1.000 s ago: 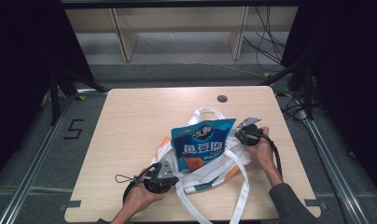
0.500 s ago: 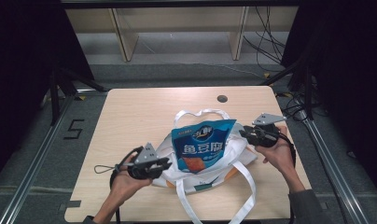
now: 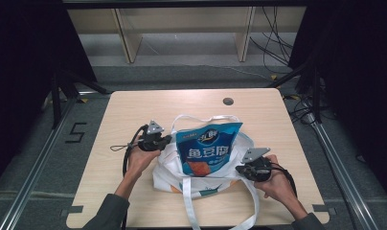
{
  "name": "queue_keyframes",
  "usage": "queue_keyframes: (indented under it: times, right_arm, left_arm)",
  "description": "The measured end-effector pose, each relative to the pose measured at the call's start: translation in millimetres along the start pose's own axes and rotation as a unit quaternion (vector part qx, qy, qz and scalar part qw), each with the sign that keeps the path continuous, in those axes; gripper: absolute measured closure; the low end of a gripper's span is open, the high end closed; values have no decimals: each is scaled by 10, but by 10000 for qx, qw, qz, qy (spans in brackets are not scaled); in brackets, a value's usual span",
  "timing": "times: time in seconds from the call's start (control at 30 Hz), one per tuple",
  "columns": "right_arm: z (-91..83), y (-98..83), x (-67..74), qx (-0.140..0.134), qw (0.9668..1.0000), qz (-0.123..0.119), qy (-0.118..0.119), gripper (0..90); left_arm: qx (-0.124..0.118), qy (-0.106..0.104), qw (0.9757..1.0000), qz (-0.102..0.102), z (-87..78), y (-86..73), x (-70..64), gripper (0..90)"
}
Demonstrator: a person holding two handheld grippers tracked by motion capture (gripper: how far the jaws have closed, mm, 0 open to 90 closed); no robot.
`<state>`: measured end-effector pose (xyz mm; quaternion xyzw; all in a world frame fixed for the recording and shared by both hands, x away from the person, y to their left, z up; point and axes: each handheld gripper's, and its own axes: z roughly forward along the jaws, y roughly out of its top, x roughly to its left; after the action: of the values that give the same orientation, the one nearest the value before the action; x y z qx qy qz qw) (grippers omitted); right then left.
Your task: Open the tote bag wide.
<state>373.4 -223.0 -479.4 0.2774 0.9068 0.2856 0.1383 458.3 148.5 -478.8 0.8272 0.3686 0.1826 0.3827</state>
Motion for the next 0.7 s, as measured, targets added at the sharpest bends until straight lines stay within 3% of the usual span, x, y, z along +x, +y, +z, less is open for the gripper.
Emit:
queue_keyframes:
  times: [0.1, 0.13, 0.17, 0.2, 0.27, 0.33, 0.4, 0.43, 0.47, 0.5, 0.57, 0.63, 0.7]
  right_arm:
    - [145, -82, 15, 141, 9999, 75, -50, 900]
    - [124, -77, -8, 176, 9998, -12, 58, 900]
    - [141, -83, -10, 102, 9999, 64, 85, 900]
    - [123, -82, -25, 154, 9998, 52, 118, 900]
    - [75, -50, -10, 95, 9997, 206, 4, 872]
    - [-99, 42, -43, -375, 9993, -8, -8, 860]
    - [-380, 199, -114, -946, 9954, -105, -81, 855]
    - [-484, 267, -149, -1196, 9925, -119, -241, 856]
    - [-555, 316, -187, -1290, 9909, -110, -364, 853]
    - [-624, 394, -266, -1432, 9879, -158, -570, 853]
    - [-647, 471, -378, -1422, 9865, -148, -798, 851]
    - [-561, 535, -474, -1365, 9867, 55, -885, 842]
    - [-446, 575, -533, -1232, 9888, 15, -838, 843]
  left_arm:
    - [145, -147, 9995, -241, 184, -179, 14, 894]
    - [213, -196, 9994, -184, 247, -230, 18, 894]
    - [112, -232, 9989, -384, 251, -236, 21, 894]
    - [81, -156, 9990, -423, 204, -189, 11, 893]
    - [-50, -171, 9996, -222, 47, -83, -44, 869]
    - [-256, -187, 9994, -161, -87, -1, -135, 850]
    - [-299, -216, 9993, 69, -238, 53, -269, 843]
    - [-319, -248, 9991, 103, -276, 57, -323, 842]
    - [-265, -287, 9988, 294, -337, 54, -404, 840]
    - [-262, -311, 9986, 329, -361, 43, -459, 837]
    - [-259, -415, 9980, 393, -420, -15, -582, 833]
    - [-181, -495, 9974, 494, -484, -97, -701, 833]
    - [-56, -548, 9966, 610, -516, -160, -763, 826]
